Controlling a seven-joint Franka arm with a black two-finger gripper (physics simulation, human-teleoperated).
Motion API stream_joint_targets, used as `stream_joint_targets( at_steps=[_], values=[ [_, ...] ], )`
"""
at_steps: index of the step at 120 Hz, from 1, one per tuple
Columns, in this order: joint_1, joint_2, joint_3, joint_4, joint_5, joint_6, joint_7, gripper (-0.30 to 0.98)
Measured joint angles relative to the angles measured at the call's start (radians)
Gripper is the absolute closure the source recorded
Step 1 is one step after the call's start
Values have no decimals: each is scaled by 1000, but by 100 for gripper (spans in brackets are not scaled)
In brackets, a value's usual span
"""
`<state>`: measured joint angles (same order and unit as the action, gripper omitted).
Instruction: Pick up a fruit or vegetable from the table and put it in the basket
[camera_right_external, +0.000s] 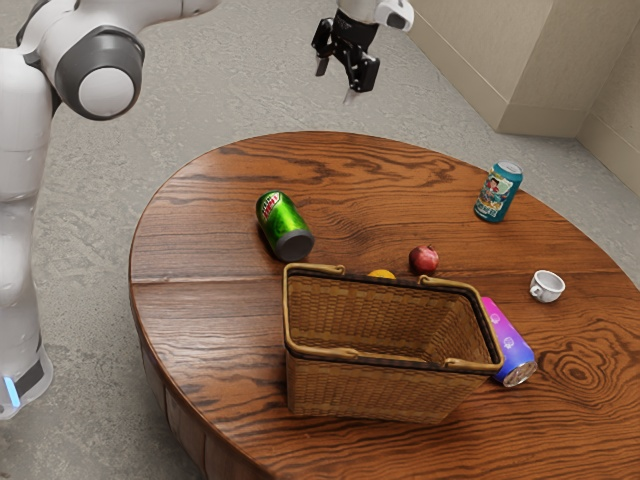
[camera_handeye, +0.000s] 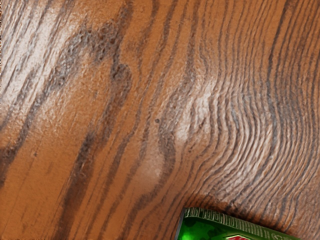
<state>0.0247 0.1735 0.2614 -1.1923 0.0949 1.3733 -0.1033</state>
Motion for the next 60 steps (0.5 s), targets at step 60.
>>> stream_joint_targets(
  at_steps=[60],
  values=[
    [-260,-9,-22,-72,10,-9,34,0]
  ],
)
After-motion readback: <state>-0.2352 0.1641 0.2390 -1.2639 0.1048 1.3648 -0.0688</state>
